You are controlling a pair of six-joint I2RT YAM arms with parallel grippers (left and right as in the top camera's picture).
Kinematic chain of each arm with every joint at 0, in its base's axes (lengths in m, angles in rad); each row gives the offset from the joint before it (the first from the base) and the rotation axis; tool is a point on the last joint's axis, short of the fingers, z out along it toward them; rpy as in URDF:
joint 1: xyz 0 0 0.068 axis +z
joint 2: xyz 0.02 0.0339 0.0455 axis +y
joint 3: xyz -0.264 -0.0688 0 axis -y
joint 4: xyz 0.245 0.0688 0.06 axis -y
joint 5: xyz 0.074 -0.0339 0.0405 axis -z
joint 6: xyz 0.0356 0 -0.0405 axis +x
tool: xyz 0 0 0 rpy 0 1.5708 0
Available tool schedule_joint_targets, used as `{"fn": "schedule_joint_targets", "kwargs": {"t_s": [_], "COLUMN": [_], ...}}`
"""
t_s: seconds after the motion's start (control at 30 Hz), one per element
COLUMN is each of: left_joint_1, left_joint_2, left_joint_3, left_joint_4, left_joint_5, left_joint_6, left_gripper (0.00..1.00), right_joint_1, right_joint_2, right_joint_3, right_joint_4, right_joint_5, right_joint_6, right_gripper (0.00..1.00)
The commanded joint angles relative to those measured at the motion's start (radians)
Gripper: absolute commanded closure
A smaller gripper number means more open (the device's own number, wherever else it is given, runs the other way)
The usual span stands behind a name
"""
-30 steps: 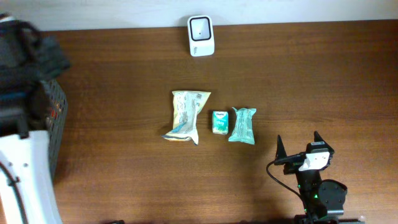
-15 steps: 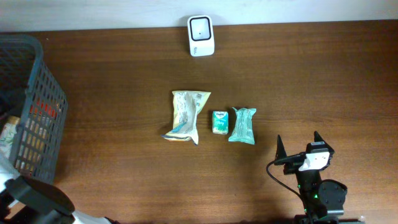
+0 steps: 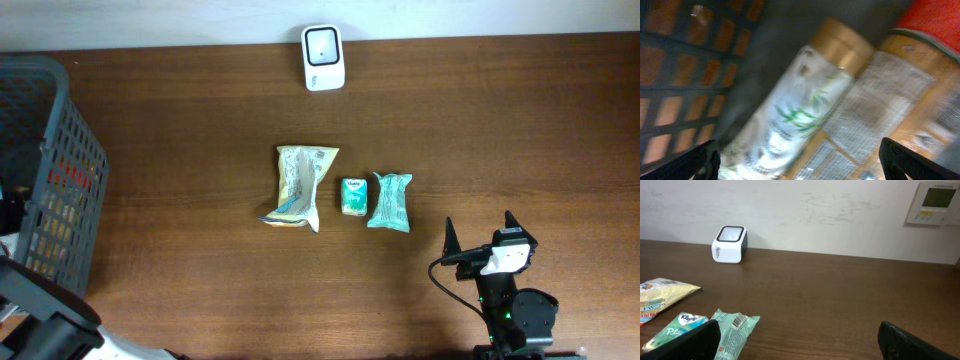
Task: Scan the item barcode
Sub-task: 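Reach into the basket and grasp the cream tube-shaped package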
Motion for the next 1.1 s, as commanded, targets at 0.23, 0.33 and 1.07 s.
{"fn": "schedule_joint_targets", "kwargs": {"t_s": [0.23, 0.33, 1.07], "left_joint_1": [0.008, 0.009, -0.095], "left_joint_2": [0.112, 0.157, -0.007], "left_joint_3": [-0.004, -0.004, 0.068], "left_joint_4": [0.085, 0.090, 0.098], "left_joint_5": [-0.090, -0.089, -0.083], "left_joint_6": [0.066, 0.066, 0.064], "left_gripper": [0.10, 0.16, 1.00], "right_joint_1": [-0.003, -0.003, -0.003], "right_joint_2": [-0.008, -0.008, -0.008], "right_joint_3": [-0.008, -0.008, -0.008], "right_joint_4": [0.000, 0.000, 0.000], "right_joint_5": [0.009, 0.008, 0.009], "right_joint_6": [0.001, 0.001, 0.001], "right_gripper": [0.01, 0.01, 0.01]}}
